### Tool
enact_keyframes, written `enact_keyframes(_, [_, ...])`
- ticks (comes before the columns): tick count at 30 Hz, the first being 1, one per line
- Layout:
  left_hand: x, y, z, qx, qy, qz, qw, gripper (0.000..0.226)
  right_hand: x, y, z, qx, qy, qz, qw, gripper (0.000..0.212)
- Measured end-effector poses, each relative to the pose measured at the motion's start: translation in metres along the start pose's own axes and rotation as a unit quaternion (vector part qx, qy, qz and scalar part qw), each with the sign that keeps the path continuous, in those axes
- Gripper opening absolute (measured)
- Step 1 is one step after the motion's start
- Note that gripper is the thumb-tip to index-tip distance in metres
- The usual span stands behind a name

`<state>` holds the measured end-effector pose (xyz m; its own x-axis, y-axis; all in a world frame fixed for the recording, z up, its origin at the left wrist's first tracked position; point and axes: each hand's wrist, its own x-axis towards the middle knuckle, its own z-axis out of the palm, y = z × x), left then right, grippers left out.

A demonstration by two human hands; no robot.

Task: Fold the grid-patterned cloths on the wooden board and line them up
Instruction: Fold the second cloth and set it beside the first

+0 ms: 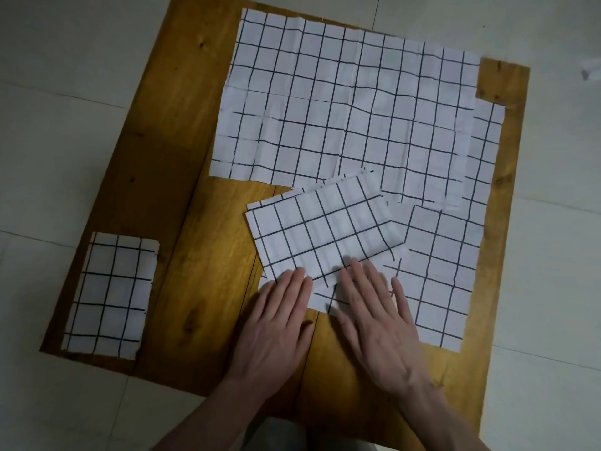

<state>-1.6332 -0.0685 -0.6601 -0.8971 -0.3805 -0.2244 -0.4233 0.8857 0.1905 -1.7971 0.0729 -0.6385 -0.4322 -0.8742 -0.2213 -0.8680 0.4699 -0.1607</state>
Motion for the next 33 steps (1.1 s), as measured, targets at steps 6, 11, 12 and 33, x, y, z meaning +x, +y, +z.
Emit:
enact_keyframes(6, [0.001, 0.0, -0.003, 0.002, -0.006, 0.015, 1.0, 0.065, -0.002, 0.005, 0.011, 0.001, -0.029, -0.004, 1.0, 0.069])
enact_keyframes(11, [0.002, 0.007, -0.004, 0.008, -0.005, 0.009, 1.0, 0.068, -0.002, 0.007, 0.009, -0.01, -0.041, -0.009, 0.999, 0.072])
enact_keyframes(12, [0.002, 0.01, -0.003, 0.006, -0.003, 0.013, 1.0, 0.069, -0.002, 0.007, 0.008, -0.013, -0.039, -0.011, 0.999, 0.072])
enact_keyframes(33, [0.006, 0.002, -0.006, -0.016, -0.042, 0.041, 0.998, 0.083, 0.003, 0.032, -0.002, 0.014, -0.061, -0.06, 0.996, 0.074])
